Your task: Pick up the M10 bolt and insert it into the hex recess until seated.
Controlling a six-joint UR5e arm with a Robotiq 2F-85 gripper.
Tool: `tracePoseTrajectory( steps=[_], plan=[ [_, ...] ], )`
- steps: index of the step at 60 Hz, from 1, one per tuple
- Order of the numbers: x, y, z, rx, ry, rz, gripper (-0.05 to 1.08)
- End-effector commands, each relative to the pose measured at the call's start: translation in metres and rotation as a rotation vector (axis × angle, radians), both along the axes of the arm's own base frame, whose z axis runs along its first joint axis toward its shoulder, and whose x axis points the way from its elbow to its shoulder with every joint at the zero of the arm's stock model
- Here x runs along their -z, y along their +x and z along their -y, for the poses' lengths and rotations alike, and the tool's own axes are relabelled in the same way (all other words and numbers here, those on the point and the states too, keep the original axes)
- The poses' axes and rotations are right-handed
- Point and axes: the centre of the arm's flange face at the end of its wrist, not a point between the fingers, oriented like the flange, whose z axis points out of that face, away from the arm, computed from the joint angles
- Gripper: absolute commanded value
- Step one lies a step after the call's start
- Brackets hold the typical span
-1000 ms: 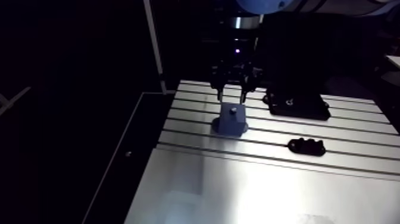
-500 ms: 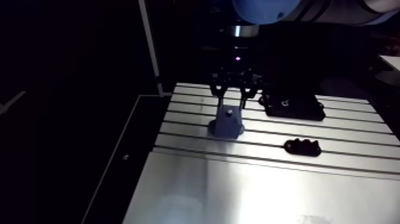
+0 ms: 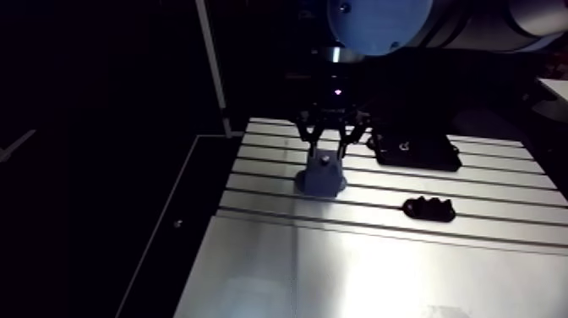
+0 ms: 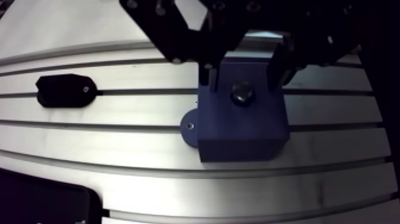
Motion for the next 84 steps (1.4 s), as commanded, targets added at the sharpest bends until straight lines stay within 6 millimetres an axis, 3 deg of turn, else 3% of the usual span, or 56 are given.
tracePoseTrajectory(
  steps=[1, 33, 84],
  plan=[
    [0.0025, 0.0009, -0.0001, -0.002, -0.003, -0.011, 0.50],
    [0.0092, 0.0017, -0.0008, -0.024, -0.010, -0.018, 0.60],
    [0.0105, 0.0022, -0.0014, -0.039, -0.015, -0.019, 0.66]
  ],
)
